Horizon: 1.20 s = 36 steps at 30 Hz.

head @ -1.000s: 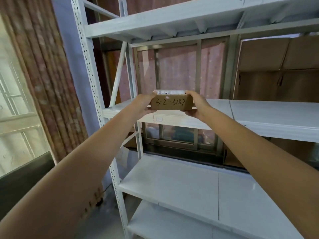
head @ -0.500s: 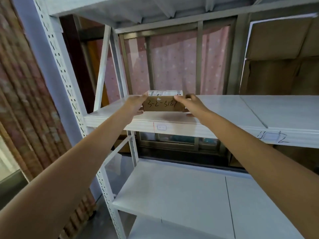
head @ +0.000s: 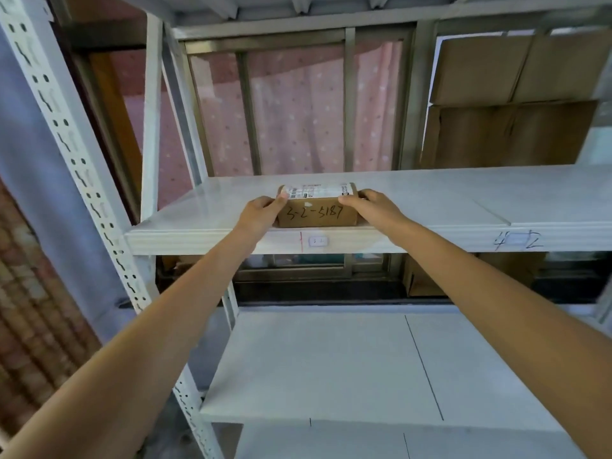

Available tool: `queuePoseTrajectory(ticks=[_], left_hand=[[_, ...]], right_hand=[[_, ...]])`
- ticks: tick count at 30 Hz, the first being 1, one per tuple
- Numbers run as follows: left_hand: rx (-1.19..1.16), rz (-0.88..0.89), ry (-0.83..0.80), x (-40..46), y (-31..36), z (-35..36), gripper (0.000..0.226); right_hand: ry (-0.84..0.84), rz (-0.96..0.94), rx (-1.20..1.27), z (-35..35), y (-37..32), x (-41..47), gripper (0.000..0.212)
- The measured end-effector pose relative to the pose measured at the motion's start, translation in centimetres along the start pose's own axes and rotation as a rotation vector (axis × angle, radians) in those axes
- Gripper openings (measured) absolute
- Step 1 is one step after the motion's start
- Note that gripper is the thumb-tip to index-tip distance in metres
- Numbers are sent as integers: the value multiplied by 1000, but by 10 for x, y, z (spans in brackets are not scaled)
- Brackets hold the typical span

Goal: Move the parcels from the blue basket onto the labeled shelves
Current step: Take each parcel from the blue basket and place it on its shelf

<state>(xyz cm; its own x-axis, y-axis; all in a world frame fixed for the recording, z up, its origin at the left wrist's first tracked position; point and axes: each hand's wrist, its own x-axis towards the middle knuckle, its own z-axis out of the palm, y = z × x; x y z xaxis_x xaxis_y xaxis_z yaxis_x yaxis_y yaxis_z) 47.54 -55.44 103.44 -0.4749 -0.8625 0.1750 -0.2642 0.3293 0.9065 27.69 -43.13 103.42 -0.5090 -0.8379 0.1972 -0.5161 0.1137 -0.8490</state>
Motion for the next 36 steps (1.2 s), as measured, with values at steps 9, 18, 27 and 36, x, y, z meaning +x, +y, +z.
queuePoseTrajectory(ticks=[9,18,27,36], left_hand=[[3,-1,-55,3,-5,-8,48],[-12,-35,-86,3,0,-13,56],[19,-41,10,-8,10,-18,59],[-15,289,219,-11,83,1,24]], right_hand=[[-34,25,32,-5,-2,-9,57],[-76,51,0,-6,-6,-12,62],[1,107,-39,-14,-12,-21,81],[162,115,-59,-85,6,-73,73]])
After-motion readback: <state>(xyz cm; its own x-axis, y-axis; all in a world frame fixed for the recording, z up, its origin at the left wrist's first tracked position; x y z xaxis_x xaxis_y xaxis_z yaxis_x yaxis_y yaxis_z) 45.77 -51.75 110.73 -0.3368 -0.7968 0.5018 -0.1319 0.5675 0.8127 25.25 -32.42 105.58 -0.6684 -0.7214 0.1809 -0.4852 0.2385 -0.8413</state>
